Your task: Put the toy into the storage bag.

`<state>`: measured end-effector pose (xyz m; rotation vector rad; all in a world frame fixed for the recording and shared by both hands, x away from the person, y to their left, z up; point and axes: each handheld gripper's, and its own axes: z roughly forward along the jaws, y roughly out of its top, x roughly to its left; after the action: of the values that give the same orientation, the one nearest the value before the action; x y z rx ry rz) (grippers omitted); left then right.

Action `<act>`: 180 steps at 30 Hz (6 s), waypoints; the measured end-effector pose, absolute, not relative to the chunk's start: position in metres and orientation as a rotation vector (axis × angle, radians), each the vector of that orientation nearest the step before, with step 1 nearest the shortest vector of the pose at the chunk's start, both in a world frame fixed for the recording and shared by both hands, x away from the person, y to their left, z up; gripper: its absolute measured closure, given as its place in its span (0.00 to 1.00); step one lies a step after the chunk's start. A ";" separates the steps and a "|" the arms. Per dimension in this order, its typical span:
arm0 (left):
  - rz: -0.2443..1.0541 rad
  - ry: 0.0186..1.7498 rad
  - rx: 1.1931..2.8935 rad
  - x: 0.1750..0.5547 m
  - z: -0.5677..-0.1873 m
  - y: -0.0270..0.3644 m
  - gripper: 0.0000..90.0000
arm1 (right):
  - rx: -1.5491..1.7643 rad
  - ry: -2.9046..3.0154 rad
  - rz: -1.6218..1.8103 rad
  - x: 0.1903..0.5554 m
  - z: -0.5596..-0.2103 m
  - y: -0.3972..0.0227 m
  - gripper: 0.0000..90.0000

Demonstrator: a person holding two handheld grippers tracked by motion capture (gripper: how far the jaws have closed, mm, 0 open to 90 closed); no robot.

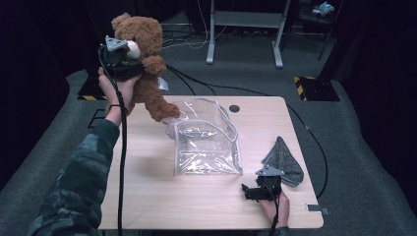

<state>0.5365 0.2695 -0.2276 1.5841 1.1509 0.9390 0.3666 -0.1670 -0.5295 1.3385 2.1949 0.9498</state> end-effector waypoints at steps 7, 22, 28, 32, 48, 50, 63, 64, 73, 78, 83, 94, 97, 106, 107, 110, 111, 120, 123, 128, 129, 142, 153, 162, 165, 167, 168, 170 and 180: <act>0.919 1.135 1.586 0.549 -0.230 0.248 0.55 | 1.322 2.213 0.945 0.366 -0.529 -0.168 0.05; 0.842 1.063 1.621 0.561 -0.238 0.196 0.54 | 1.325 2.206 0.952 0.367 -0.530 -0.168 0.05; 0.805 1.049 1.615 0.565 -0.243 0.179 0.54 | 1.322 2.214 0.954 0.366 -0.529 -0.168 0.05; 0.790 1.047 1.608 0.567 -0.246 0.171 0.54 | 1.326 2.203 0.945 0.366 -0.529 -0.168 0.05; 0.694 1.070 1.567 0.572 -0.263 0.156 0.54 | 1.315 2.214 0.945 0.365 -0.529 -0.168 0.05; 0.686 1.069 1.572 0.570 -0.267 0.155 0.54 | 1.315 2.214 0.944 0.365 -0.529 -0.168 0.05; 0.596 1.092 1.581 0.555 -0.290 0.154 0.53 | 1.311 2.213 0.937 0.365 -0.529 -0.168 0.05; 0.595 1.090 1.585 0.554 -0.291 0.154 0.53 | 1.319 2.207 0.942 0.365 -0.529 -0.168 0.05; 0.557 1.121 1.600 0.544 -0.304 0.155 0.52 | 1.325 2.200 0.951 0.366 -0.530 -0.167 0.05; 0.501 1.148 1.637 0.539 -0.315 0.155 0.52 | 1.327 2.202 0.946 0.365 -0.530 -0.167 0.05; 0.469 1.141 1.684 0.537 -0.326 0.155 0.52 | 1.322 2.202 0.950 0.366 -0.530 -0.167 0.05; 0.326 1.186 1.831 0.535 -0.340 0.148 0.48 | 1.333 2.194 0.951 0.366 -0.530 -0.167 0.05; 0.313 1.173 1.874 0.534 -0.344 0.148 0.48 | 1.332 2.194 0.951 0.366 -0.530 -0.167 0.05; 0.259 1.133 1.998 0.530 -0.357 0.150 0.51 | 1.334 2.199 0.946 0.366 -0.529 -0.167 0.05; 0.260 1.125 2.011 0.529 -0.358 0.149 0.52 | 1.335 2.198 0.946 0.366 -0.530 -0.167 0.05; 0.267 1.107 2.052 0.525 -0.361 0.145 0.56 | 1.334 2.198 0.947 0.366 -0.530 -0.167 0.05; 0.276 1.088 2.080 0.525 -0.361 0.144 0.56 | 1.335 2.198 0.945 0.366 -0.529 -0.167 0.05; 0.256 1.068 2.132 0.521 -0.361 0.145 0.50 | 1.334 2.198 0.944 0.366 -0.529 -0.167 0.05; 0.284 1.062 2.123 0.518 -0.355 0.149 0.42 | 1.335 2.198 0.947 0.366 -0.530 -0.167 0.05; 0.295 1.054 2.110 0.512 -0.348 0.161 0.30 | 1.332 2.197 0.945 0.366 -0.530 -0.167 0.05; 0.307 1.052 2.112 0.511 -0.346 0.165 0.28 | 1.332 2.197 0.945 0.366 -0.530 -0.167 0.05; 0.365 1.103 1.999 0.488 -0.333 0.220 0.17 | 1.331 2.195 0.943 0.366 -0.530 -0.167 0.05; 0.420 1.173 1.953 0.458 -0.352 0.271 0.15 | 1.329 2.195 0.943 0.366 -0.530 -0.167 0.05; 0.453 1.246 1.952 0.430 -0.395 0.304 0.15 | 1.330 2.195 0.943 0.366 -0.530 -0.167 0.05; 0.448 1.272 1.966 0.423 -0.417 0.311 0.14 | 1.325 2.199 0.943 0.366 -0.530 -0.167 0.05; 0.434 1.291 1.977 0.419 -0.435 0.315 0.13 | 1.325 2.200 0.944 0.366 -0.530 -0.167 0.05; 0.415 1.295 2.000 0.417 -0.443 0.318 0.13 | 1.324 2.201 0.943 0.366 -0.530 -0.167 0.05; 0.402 1.320 2.011 0.412 -0.459 0.322 0.11 | 1.329 2.196 0.943 0.366 -0.530 -0.167 0.05; 0.437 1.358 2.039 0.394 -0.516 0.332 0.08 | 1.326 2.197 0.945 0.366 -0.530 -0.167 0.04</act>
<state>0.3944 0.3322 -0.5159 2.0385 1.3576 0.4373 0.3662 -0.1670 -0.5298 1.3260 2.1971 0.9451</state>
